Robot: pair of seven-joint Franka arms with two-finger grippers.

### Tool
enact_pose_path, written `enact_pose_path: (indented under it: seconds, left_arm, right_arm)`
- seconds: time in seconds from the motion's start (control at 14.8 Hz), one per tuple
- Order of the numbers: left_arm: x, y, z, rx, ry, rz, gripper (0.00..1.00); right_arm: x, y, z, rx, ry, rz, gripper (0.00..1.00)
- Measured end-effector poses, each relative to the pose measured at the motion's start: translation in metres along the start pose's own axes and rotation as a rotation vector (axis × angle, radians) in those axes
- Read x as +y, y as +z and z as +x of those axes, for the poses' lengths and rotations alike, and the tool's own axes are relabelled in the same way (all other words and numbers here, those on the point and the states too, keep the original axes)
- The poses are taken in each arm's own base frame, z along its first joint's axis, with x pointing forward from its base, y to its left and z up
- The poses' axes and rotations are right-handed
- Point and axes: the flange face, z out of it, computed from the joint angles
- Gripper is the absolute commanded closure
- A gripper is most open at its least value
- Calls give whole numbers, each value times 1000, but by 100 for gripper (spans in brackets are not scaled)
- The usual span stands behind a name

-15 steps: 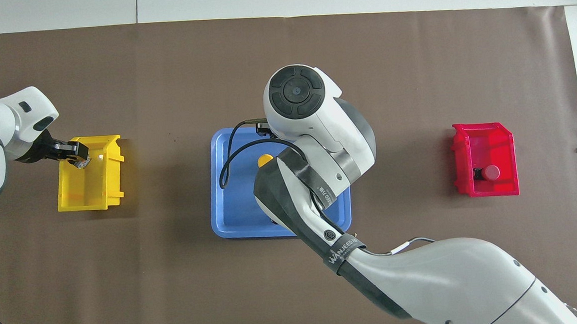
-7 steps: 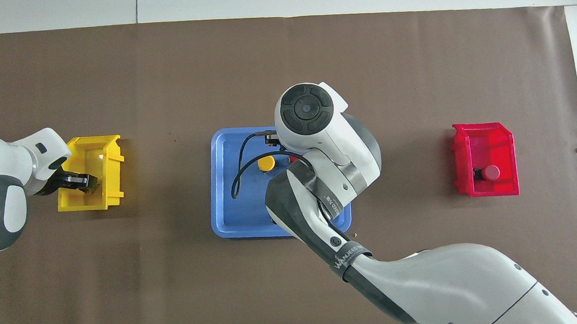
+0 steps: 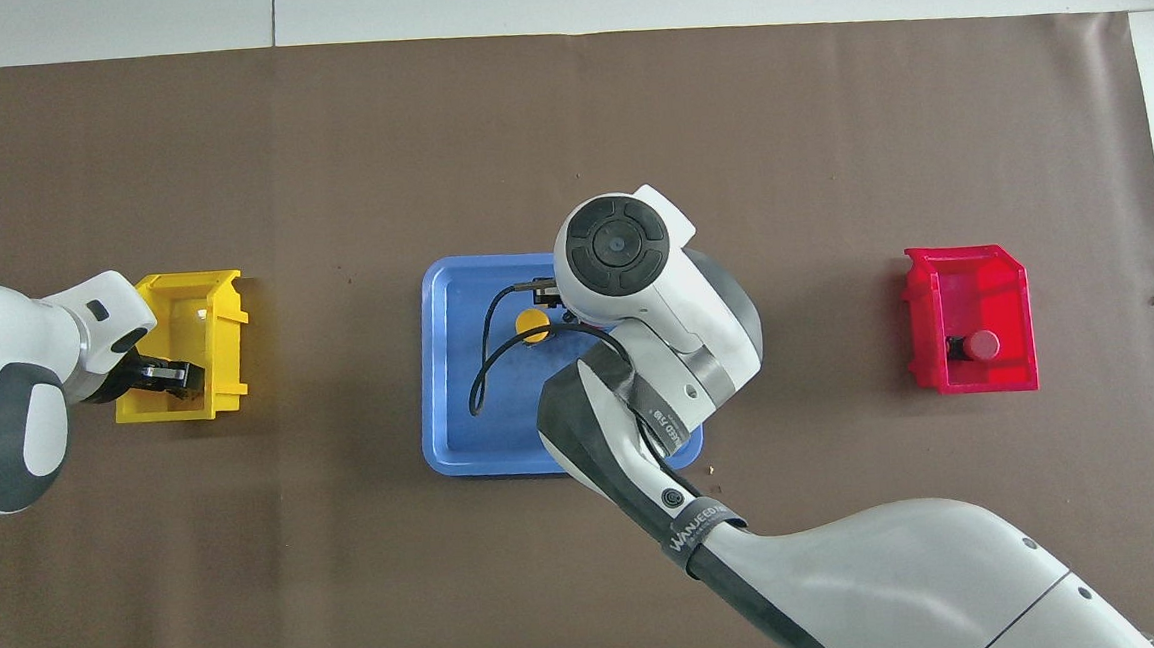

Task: Sort red and yellow buttons by color
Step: 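Grasp the other red button with the right gripper while the left gripper releases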

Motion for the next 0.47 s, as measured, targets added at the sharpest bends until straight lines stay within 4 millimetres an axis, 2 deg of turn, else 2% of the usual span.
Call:
enact_pose_path:
  seconds: [0.07, 0.14, 0.27, 0.47]
  left_arm:
    - [0, 0, 0, -1, 0, 0, 51]
    - [0, 0, -1, -1, 1, 0, 46]
    - [0, -1, -1, 2, 1, 1, 46]
    - [0, -6, 0, 12, 0, 3, 44]
  right_arm:
    - [0, 0, -1, 0, -1, 0, 38]
    - [1, 0, -2, -1, -1, -1, 40]
    - [1, 0, -3, 0, -2, 0, 47]
    - [1, 3, -5, 4, -3, 4, 73]
